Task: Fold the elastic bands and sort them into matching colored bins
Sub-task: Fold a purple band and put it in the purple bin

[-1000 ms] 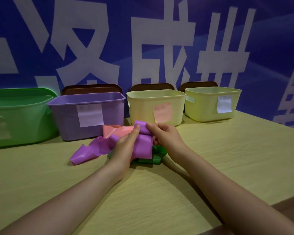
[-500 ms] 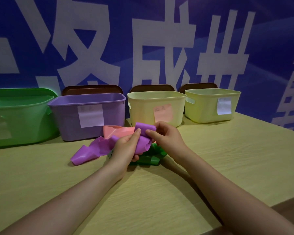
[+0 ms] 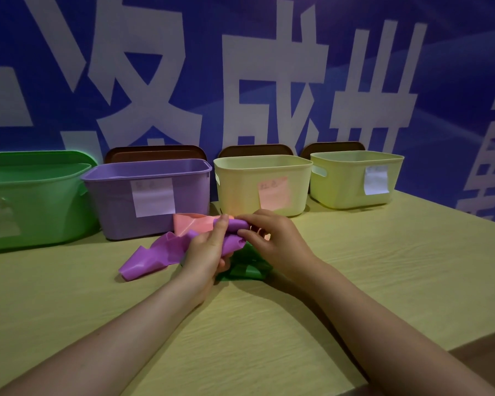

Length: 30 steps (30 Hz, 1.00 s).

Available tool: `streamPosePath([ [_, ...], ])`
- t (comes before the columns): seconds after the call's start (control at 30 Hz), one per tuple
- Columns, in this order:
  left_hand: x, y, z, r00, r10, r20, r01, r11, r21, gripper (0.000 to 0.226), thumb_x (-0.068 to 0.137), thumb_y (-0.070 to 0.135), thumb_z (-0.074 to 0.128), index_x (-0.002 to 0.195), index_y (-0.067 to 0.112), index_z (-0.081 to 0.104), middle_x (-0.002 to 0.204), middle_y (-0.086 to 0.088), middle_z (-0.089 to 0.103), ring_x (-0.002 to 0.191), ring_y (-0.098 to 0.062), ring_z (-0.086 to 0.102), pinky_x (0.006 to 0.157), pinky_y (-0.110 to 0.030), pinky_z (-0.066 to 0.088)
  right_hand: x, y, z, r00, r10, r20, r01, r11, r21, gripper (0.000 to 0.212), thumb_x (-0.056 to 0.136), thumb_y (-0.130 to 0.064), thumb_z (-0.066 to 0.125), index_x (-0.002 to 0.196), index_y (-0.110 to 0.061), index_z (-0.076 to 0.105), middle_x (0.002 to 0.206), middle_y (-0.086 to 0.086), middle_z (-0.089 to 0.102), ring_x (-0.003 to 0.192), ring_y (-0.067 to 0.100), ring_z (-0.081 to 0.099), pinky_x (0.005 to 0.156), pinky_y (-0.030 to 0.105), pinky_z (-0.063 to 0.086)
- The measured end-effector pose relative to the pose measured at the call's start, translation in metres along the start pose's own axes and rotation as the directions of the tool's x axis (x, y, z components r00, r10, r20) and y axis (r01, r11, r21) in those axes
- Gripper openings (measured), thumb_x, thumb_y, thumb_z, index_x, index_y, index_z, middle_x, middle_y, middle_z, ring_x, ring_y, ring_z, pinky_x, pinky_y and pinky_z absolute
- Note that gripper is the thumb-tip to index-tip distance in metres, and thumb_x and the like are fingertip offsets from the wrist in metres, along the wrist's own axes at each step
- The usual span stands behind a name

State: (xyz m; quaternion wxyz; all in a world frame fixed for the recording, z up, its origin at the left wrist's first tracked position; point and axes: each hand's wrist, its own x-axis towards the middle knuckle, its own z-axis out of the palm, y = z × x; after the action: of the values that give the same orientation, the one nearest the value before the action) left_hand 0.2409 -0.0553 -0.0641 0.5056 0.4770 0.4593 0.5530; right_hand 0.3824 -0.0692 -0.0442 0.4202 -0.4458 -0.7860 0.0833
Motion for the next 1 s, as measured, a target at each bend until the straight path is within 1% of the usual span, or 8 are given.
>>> streamPosePath([
  [0.17, -0.005, 0.005, 0.006, 0.998, 0.014, 0.062, -0.004, 0.989, -0.15, 0.029, 0.101, 0.024, 0.045, 0.101, 0.001, 0.061, 0.043, 0.004, 0.038, 0.033, -0.004, 0.029, 0.037, -0.015, 0.024, 0.0, 0.0, 0.003, 0.979, 0.198, 0.045, -0.203, 0.944, 0.259, 0.033, 0.101, -0.033, 0.042, 0.125, -0.023, 0.062, 0.112, -0.004, 0.063, 0.102, 0.006, 0.056, 0.088, 0.023, 0.047],
  [0.27, -0.008, 0.006, 0.01, 0.994, 0.041, 0.101, -0.03, 0.994, -0.109, 0.024, 0.102, 0.018, 0.042, 0.104, 0.001, 0.058, 0.049, 0.0, 0.038, 0.034, -0.004, 0.029, 0.038, -0.014, 0.026, 0.002, -0.001, 0.007, 0.949, 0.294, 0.111, -0.314, 0.873, 0.374, 0.035, 0.101, -0.034, 0.042, 0.129, -0.019, 0.059, 0.113, -0.004, 0.064, 0.099, 0.001, 0.056, 0.083, 0.016, 0.045],
  [0.33, -0.009, 0.005, 0.012, 0.992, 0.067, 0.105, -0.059, 0.995, -0.077, 0.023, 0.102, 0.016, 0.04, 0.104, 0.001, 0.057, 0.055, -0.004, 0.04, 0.035, -0.004, 0.032, 0.036, -0.013, 0.027, 0.003, 0.001, 0.006, 0.934, 0.324, 0.153, -0.358, 0.846, 0.396, 0.031, 0.1, -0.032, 0.045, 0.118, -0.016, 0.064, 0.108, 0.006, 0.068, 0.09, 0.006, 0.06, 0.074, 0.013, 0.047],
  [0.43, -0.008, 0.005, 0.012, 0.989, 0.09, 0.118, -0.085, 0.995, -0.047, 0.023, 0.102, 0.015, 0.039, 0.103, 0.005, 0.059, 0.058, -0.005, 0.051, 0.038, -0.003, 0.036, 0.037, -0.012, 0.029, 0.004, 0.003, 0.004, 0.933, 0.328, 0.147, -0.358, 0.824, 0.438, 0.022, 0.097, -0.028, 0.052, 0.106, -0.016, 0.068, 0.094, 0.01, 0.07, 0.076, 0.007, 0.062, 0.063, 0.013, 0.049],
  [0.53, -0.007, 0.003, 0.012, 0.991, 0.065, 0.12, -0.059, 0.997, -0.053, 0.022, 0.101, 0.017, 0.042, 0.1, 0.009, 0.062, 0.059, -0.004, 0.048, 0.039, -0.004, 0.033, 0.038, -0.013, 0.029, 0.005, 0.005, 0.007, 0.944, 0.318, 0.084, -0.323, 0.848, 0.42, 0.022, 0.095, -0.024, 0.057, 0.112, -0.015, 0.066, 0.095, 0.0, 0.069, 0.086, 0.009, 0.065, 0.074, 0.021, 0.054],
  [0.67, -0.005, 0.002, 0.012, 0.995, -0.008, 0.1, 0.02, 0.993, -0.119, 0.02, 0.098, 0.018, 0.05, 0.091, 0.005, 0.063, 0.05, 0.001, 0.046, 0.036, -0.004, 0.033, 0.038, -0.014, 0.03, 0.004, 0.009, 0.01, 0.944, 0.328, 0.021, -0.31, 0.867, 0.391, 0.02, 0.093, -0.024, 0.061, 0.109, -0.015, 0.066, 0.098, 0.003, 0.07, 0.092, 0.013, 0.066, 0.083, 0.031, 0.056],
  [0.87, -0.007, 0.007, 0.013, 0.99, -0.041, 0.132, 0.055, 0.993, -0.102, 0.028, 0.097, 0.029, 0.05, 0.09, 0.005, 0.063, 0.046, 0.0, 0.041, 0.034, -0.006, 0.032, 0.035, -0.015, 0.025, 0.005, 0.007, 0.009, 0.935, 0.355, -0.018, -0.309, 0.836, 0.454, 0.008, 0.092, -0.024, 0.061, 0.096, -0.017, 0.062, 0.091, 0.003, 0.067, 0.086, 0.014, 0.066, 0.071, 0.024, 0.053],
  [1.0, -0.009, 0.009, 0.012, 0.981, -0.062, 0.185, 0.079, 0.993, -0.087, 0.027, 0.099, 0.031, 0.046, 0.09, 0.01, 0.061, 0.047, 0.001, 0.038, 0.037, -0.007, 0.031, 0.034, -0.015, 0.023, 0.006, 0.005, 0.012, 0.918, 0.397, -0.008, -0.345, 0.807, 0.479, 0.007, 0.093, -0.025, 0.06, 0.092, -0.018, 0.06, 0.091, 0.003, 0.067, 0.086, 0.014, 0.065, 0.073, 0.024, 0.053],
])
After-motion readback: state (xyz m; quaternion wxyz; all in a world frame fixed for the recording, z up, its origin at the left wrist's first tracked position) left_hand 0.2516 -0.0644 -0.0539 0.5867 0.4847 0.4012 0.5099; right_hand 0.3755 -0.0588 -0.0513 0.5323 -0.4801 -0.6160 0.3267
